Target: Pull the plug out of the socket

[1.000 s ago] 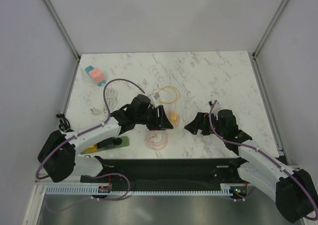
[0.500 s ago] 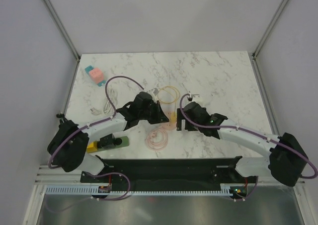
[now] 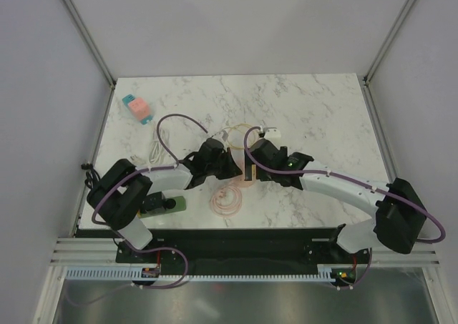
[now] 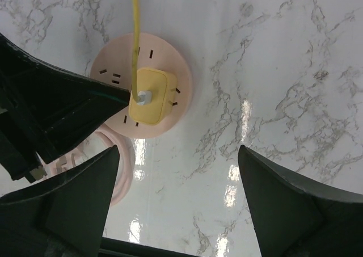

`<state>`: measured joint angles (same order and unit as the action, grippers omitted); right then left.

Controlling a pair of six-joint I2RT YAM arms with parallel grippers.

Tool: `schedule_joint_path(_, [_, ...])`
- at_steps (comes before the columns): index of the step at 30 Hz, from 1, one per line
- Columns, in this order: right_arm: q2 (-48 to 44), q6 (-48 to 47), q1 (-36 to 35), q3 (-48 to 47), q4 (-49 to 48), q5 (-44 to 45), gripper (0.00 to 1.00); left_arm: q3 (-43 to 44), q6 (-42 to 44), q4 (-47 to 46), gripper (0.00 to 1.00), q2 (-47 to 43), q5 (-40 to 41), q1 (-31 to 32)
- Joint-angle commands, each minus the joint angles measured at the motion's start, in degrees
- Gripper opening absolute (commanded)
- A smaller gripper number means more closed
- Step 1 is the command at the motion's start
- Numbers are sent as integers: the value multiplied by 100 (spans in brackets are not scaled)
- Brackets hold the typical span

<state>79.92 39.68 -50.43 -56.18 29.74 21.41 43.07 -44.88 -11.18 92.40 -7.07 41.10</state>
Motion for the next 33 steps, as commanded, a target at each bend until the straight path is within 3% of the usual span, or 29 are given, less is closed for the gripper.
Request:
schedule_joint_path(1, [252, 355, -28, -182, -38, 380, 93, -237, 111, -928, 2, 234, 110, -14])
schedule_joint_path(4, [349, 628, -19, -104, -222, 548, 88, -404, 111, -1227, 2, 261, 66, -15])
schedule_joint_path(7, [393, 734, -54, -25, -565, 487, 75, -641, 120, -1387, 2, 208, 284, -14])
schedule_joint_path(8, [428, 743, -72, -24, -696, 470, 65, -694, 85, -1422, 2, 208, 311, -14])
schedule_joint_path(10, [480, 760, -142, -24, -794, 522, 59, -686, 67, -1431, 2, 261, 242, -14])
schedule_joint_path(17, [928, 795, -291, -235, -855, 706, 59, -730, -135, -1299, 2, 261, 435, -14])
schedule_joint_path(24, [1087, 822, -520, -376, -873, 1436, 59, -774, -178, -1229, 2, 243, 461, -14])
schedule_joint_path(33, [1236, 812, -590, -499, -882, 1603, 52, -624, -240, -939, 2, 296, 487, -14])
